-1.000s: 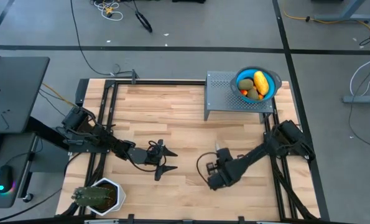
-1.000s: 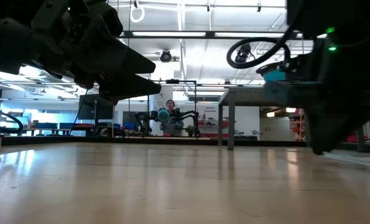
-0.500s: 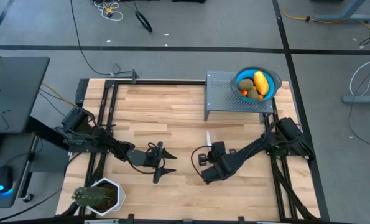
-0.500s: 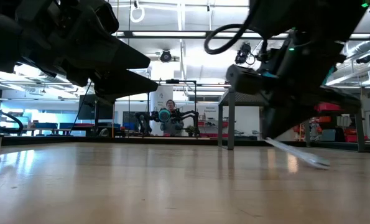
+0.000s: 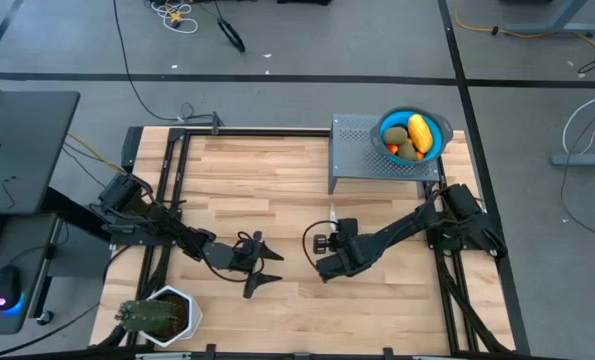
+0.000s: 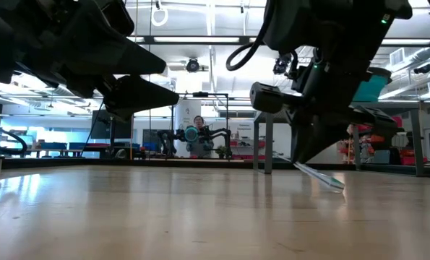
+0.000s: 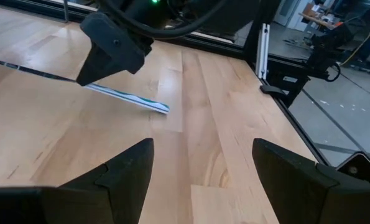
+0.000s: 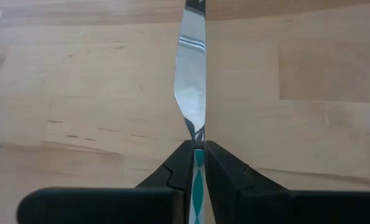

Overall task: Pick & Place Fruit
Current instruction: Put the blue table knife on the shelf

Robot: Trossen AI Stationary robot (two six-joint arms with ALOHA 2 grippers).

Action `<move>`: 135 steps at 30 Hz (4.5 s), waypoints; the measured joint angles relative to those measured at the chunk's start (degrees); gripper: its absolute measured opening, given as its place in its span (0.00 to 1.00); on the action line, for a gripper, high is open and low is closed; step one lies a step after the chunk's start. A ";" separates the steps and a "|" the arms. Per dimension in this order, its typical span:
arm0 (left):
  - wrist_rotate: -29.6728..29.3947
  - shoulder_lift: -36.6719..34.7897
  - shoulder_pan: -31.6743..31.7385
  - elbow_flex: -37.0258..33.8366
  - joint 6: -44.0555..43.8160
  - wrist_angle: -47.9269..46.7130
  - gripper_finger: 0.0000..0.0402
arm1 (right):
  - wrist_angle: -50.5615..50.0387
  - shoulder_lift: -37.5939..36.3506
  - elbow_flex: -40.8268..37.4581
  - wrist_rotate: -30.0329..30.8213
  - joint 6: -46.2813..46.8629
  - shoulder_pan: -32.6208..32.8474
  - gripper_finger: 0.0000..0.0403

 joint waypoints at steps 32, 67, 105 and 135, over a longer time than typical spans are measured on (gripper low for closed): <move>0.00 0.00 -0.14 0.00 -1.18 -0.92 0.69 | 0.12 -0.03 0.00 3.31 -3.66 0.00 0.23; -1.96 0.00 -0.15 0.04 -1.56 -1.64 0.69 | 15.12 -0.03 0.02 8.45 -31.74 4.92 0.28; 0.85 -3.13 -0.10 -0.40 1.20 -3.24 0.69 | 45.80 -14.91 0.04 -3.81 -90.13 8.54 0.28; 0.14 -11.32 12.76 -5.86 13.23 -2.03 0.69 | 33.61 -27.58 0.02 -31.39 -107.61 -18.08 0.28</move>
